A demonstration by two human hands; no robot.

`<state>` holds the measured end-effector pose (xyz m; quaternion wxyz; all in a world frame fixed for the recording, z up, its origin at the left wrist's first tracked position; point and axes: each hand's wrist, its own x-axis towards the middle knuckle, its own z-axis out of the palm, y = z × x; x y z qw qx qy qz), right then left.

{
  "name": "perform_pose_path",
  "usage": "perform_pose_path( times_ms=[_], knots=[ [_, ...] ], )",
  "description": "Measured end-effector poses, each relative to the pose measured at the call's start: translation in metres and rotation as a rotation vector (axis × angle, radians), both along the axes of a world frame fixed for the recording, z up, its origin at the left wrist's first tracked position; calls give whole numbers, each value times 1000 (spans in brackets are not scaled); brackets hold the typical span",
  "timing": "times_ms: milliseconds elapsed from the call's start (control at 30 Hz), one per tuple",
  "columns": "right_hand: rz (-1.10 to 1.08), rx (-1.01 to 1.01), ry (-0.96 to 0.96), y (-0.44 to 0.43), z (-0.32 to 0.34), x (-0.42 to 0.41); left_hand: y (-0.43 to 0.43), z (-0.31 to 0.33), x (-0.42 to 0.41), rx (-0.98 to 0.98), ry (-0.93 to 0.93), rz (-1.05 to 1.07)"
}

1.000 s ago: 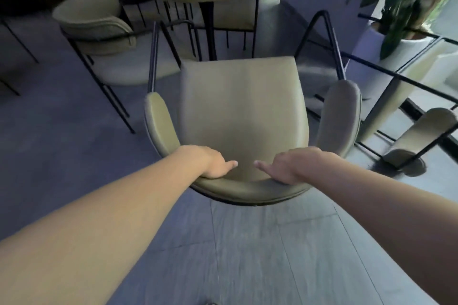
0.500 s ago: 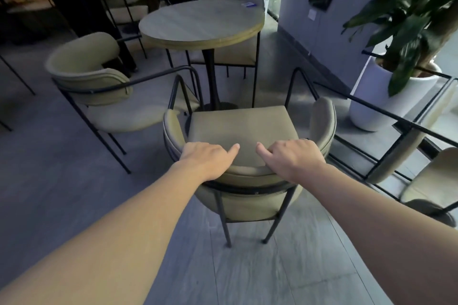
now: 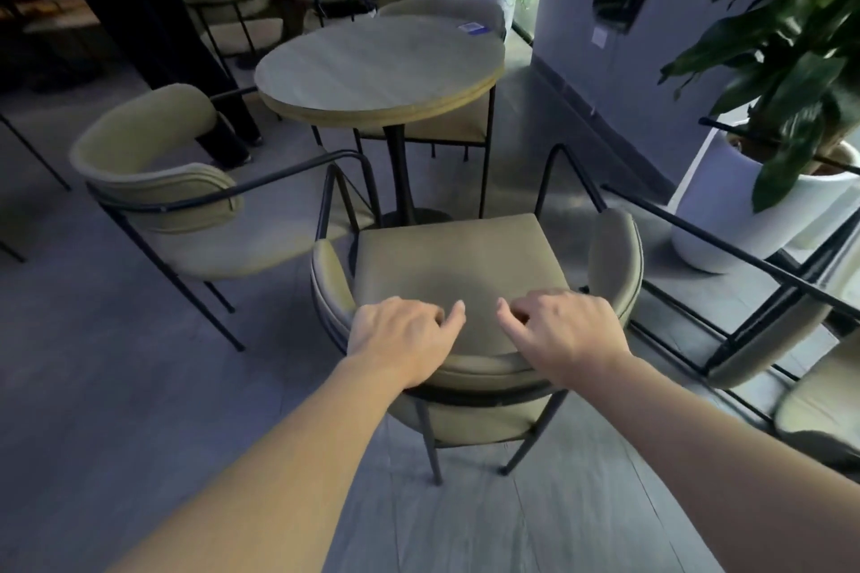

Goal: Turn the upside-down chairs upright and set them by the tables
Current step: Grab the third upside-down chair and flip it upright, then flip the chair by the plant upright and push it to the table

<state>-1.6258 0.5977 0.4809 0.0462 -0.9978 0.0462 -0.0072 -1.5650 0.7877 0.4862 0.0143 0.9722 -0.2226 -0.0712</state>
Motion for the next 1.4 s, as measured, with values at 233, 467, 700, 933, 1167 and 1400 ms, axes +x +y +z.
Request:
perform_pose_path(
  times_ms=[233, 467, 700, 933, 1167, 1400],
  knots=[
    [-15, 134, 181, -9, 10, 16, -7, 7, 5, -55, 74, 33],
    [-28, 223, -26, -9, 64, 20, -25, 69, 0, -199, -88, -61],
    [-155, 236, -102, -50, 200, -85, -58, 191, -59, -245, -38, -197],
    [-471, 253, -261, -115, 342, -239, -164, 349, -168, -347, -31, -410],
    [-609, 182, -352, -215, 413, -363, -289, 404, -270, -359, -6, -591],
    [-556, 102, -353, -323, 427, -422, -407, 416, -312, -403, 3, -583]
  ],
)
